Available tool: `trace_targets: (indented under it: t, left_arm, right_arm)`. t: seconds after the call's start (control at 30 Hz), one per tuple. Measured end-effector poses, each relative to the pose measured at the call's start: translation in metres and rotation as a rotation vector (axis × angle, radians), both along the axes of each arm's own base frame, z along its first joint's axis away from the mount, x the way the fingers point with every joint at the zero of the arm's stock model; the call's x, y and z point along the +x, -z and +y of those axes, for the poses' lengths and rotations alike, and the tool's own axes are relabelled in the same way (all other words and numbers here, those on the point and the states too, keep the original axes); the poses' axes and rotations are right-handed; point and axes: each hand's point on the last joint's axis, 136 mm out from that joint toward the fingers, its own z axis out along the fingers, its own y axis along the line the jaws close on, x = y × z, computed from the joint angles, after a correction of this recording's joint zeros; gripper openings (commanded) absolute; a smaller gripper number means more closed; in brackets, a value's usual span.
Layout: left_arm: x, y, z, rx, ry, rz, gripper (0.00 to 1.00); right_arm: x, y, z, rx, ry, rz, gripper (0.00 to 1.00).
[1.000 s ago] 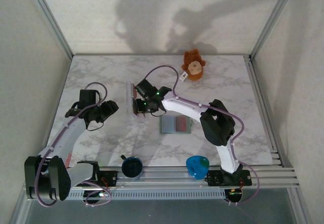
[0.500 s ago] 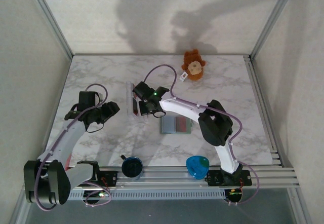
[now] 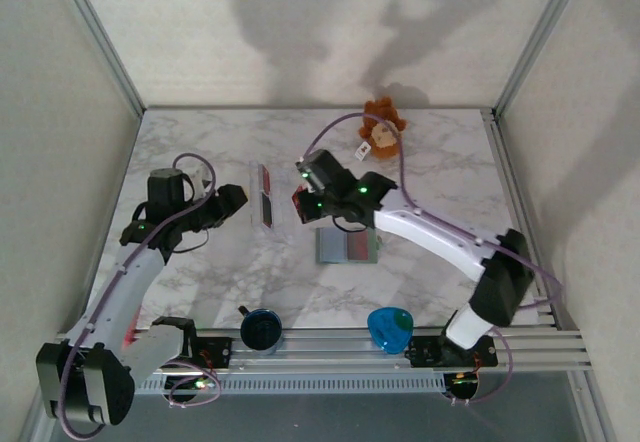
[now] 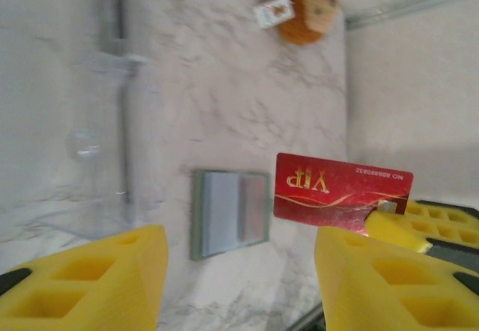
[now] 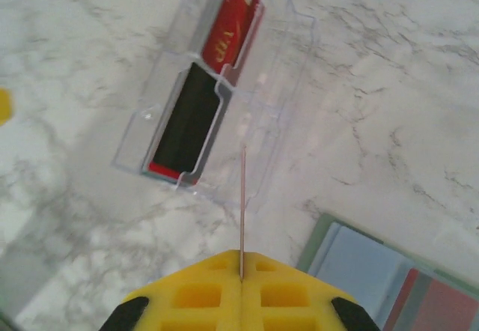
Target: Put the credit cards into the card holder
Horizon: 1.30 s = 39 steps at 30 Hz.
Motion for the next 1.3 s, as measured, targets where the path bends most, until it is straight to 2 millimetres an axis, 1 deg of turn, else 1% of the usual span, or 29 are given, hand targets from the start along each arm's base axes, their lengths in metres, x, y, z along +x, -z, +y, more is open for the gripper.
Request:
trace_targets:
  t: [0.1,0.17,0.23,0.33,0.4,0.43,0.5,0.6,0.73,0.83,0.93,0.97,1.0,1.03,1.07,1.1,1.2,1.3]
  left_arm:
    - [-0.007,-0.014,-0.024,-0.018,0.103,-0.056,0.53]
    - [-0.014,-0.024,-0.041,-0.025,0.175,-0.096,0.53]
    - [-0.022,-0.035,-0.057,-0.032,0.251,-0.139,0.52]
    - [-0.03,-0.055,-0.076,-0.027,0.375,-0.205,0.52]
    - [-0.036,-0.066,-0.088,-0.03,0.47,-0.243,0.53]
    - [-0.04,-0.068,-0.092,-0.035,0.507,-0.256,0.53]
    - [-0.055,-0.068,-0.099,-0.042,0.585,-0.265,0.53]
    - [-0.067,-0.062,-0.106,-0.025,0.656,-0.253,0.51]
    - [-0.083,-0.046,-0.125,-0.012,0.761,-0.219,0.48]
    - [-0.099,-0.038,-0.137,-0.003,0.837,-0.209,0.46]
    - [-0.105,-0.038,-0.139,0.0,0.874,-0.229,0.45]
    - [-0.107,-0.037,-0.138,0.001,0.884,-0.233,0.42]
    - [-0.108,-0.037,-0.138,-0.001,0.893,-0.235,0.37]
    - [-0.11,-0.037,-0.138,-0.004,0.903,-0.241,0.29]
    - [-0.111,-0.037,-0.138,-0.002,0.91,-0.244,0.23]
    - [-0.111,-0.036,-0.138,-0.001,0.914,-0.242,0.21]
    - [-0.111,-0.032,-0.138,0.004,0.925,-0.244,0.26]
    - [-0.114,-0.03,-0.138,0.0,0.935,-0.24,0.3]
  right_arm:
    - [-0.006,-0.009,-0.017,0.059,-0.079,0.026,0.0]
    - [-0.01,-0.009,-0.027,0.096,-0.125,0.057,0.0]
    - [-0.02,-0.006,-0.035,0.144,-0.188,0.111,0.0]
    - [-0.04,-0.006,-0.04,0.224,-0.307,0.19,0.0]
    - [-0.056,-0.01,-0.039,0.272,-0.397,0.233,0.0]
    - [-0.063,-0.011,-0.037,0.294,-0.437,0.248,0.0]
    - [-0.081,-0.015,-0.033,0.351,-0.525,0.287,0.0]
    - [-0.102,-0.017,-0.031,0.421,-0.617,0.353,0.0]
    - [-0.115,-0.025,-0.029,0.479,-0.699,0.383,0.0]
    - [-0.117,-0.025,-0.028,0.488,-0.731,0.399,0.0]
    - [-0.115,-0.021,-0.024,0.484,-0.747,0.426,0.0]
    - [-0.115,-0.018,-0.023,0.481,-0.75,0.435,0.0]
    - [-0.114,-0.017,-0.022,0.478,-0.754,0.44,0.0]
    - [-0.113,-0.015,-0.022,0.478,-0.76,0.448,0.0]
    - [-0.115,-0.015,-0.021,0.482,-0.767,0.46,0.0]
    - [-0.116,-0.016,-0.021,0.485,-0.775,0.467,0.0]
    - [-0.119,-0.021,-0.023,0.49,-0.796,0.471,0.0]
    - [-0.117,-0.028,-0.024,0.495,-0.811,0.45,0.0]
